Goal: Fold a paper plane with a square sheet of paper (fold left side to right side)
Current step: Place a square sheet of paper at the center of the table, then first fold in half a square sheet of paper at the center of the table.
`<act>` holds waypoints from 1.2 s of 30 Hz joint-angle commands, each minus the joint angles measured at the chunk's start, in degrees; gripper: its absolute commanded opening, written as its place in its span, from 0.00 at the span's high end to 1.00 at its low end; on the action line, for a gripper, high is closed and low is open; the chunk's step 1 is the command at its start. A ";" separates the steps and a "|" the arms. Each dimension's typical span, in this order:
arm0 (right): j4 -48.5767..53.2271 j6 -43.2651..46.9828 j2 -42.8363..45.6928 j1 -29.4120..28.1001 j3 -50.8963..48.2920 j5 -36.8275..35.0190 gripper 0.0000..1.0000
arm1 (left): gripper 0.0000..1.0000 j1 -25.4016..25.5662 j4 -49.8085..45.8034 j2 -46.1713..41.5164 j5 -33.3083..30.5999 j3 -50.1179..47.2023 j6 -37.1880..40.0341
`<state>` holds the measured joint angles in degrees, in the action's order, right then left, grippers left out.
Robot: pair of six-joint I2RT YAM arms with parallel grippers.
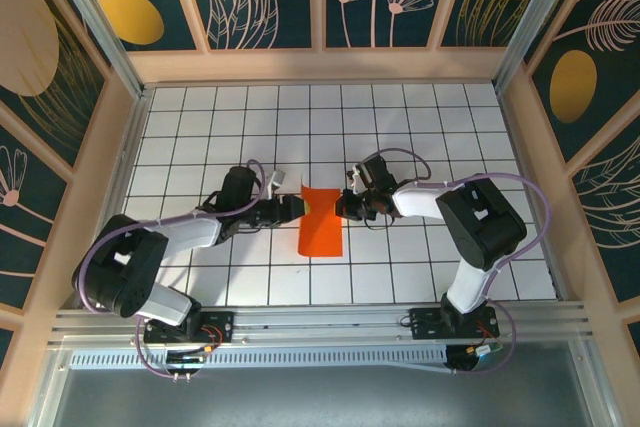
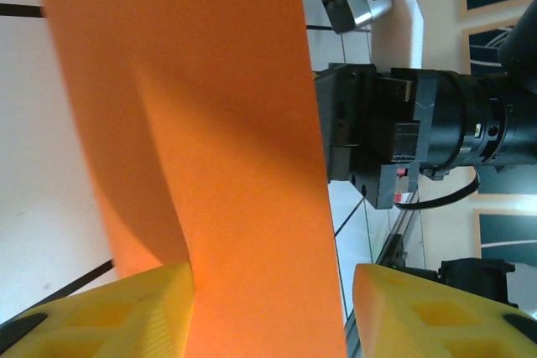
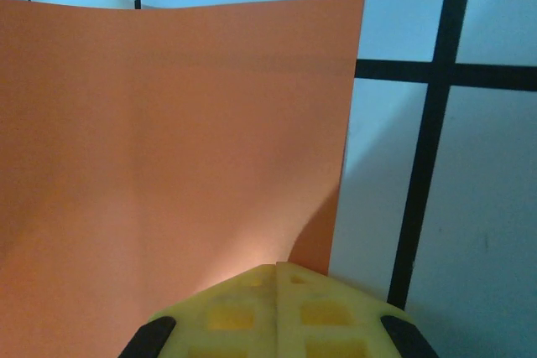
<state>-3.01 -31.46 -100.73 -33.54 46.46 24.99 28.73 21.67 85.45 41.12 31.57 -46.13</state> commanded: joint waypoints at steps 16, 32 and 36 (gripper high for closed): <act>-3.78 0.17 3.13 0.28 -1.02 2.76 0.95 | 0.62 3.25 1.87 8.68 -3.99 4.10 -0.15; -7.94 0.04 15.75 5.09 -7.87 11.74 0.52 | 0.99 3.74 2.28 8.42 -6.44 3.58 -1.09; -8.84 -0.35 12.75 3.97 -6.82 13.18 0.43 | 1.00 3.91 2.34 8.33 -6.24 3.41 -1.07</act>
<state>-9.32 -31.92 -86.00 -28.71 39.33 34.98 32.27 23.75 93.49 35.22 34.52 -46.96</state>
